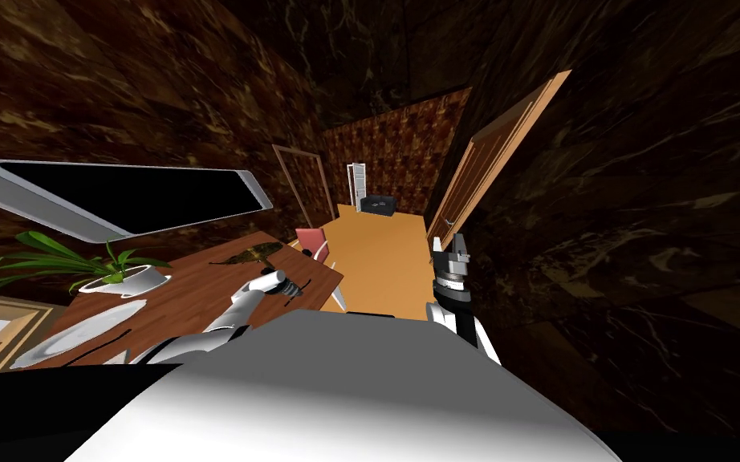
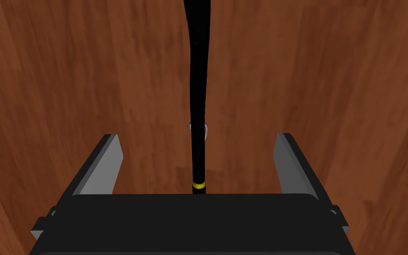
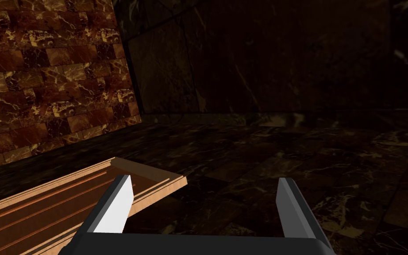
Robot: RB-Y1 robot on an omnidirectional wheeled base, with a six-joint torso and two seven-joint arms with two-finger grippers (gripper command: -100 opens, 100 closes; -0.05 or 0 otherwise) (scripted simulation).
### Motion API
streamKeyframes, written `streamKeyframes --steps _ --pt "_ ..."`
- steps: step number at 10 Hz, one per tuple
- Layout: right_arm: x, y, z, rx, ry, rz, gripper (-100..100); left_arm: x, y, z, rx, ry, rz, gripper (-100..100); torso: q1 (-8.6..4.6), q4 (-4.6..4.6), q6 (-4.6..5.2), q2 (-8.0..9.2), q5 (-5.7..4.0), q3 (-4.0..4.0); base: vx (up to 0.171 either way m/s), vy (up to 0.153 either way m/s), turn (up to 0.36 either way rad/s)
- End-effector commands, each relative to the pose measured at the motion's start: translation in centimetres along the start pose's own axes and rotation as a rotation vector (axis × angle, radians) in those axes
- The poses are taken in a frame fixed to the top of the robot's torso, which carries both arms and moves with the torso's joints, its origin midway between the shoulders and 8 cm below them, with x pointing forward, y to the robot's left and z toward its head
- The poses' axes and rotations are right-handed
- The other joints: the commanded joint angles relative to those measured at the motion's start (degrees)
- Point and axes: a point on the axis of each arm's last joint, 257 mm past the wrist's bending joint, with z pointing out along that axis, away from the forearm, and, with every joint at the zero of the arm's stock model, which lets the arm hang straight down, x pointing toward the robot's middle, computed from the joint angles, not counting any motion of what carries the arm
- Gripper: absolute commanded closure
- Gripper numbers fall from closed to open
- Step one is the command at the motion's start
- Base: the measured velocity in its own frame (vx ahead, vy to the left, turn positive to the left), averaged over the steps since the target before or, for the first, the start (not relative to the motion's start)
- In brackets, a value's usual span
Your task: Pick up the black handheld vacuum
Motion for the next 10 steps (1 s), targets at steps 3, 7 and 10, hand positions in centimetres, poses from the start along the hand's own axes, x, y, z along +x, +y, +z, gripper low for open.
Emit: streamKeyframes --steps 3,7,10 --pt "0.0 0.0 0.0 0.000 0.000 0.000 0 -2.2 0.6 -0.3 -0.063 -0.079 -0.039 -100 0.04 -0.02 0.02 -0.04 0.02 -0.03 -0.015 0.028 -0.127" --pt "0.0 0.0 0.0 0.000 0.000 0.000 0 -2.9 0.8 0.0 -0.083 -0.079 -0.018 -100 -0.02 -0.03 -0.01 -0.11 0.01 -0.07 0.010 0.009 0.008" --pt "0.0 0.0 0.0 0.000 0.000 0.000 0 -3.4 0.8 0.3 -0.097 -0.071 0.015 -100 -0.11 -0.17 0.01 -0.61 0.10 -0.37 0.104 -0.051 0.100"
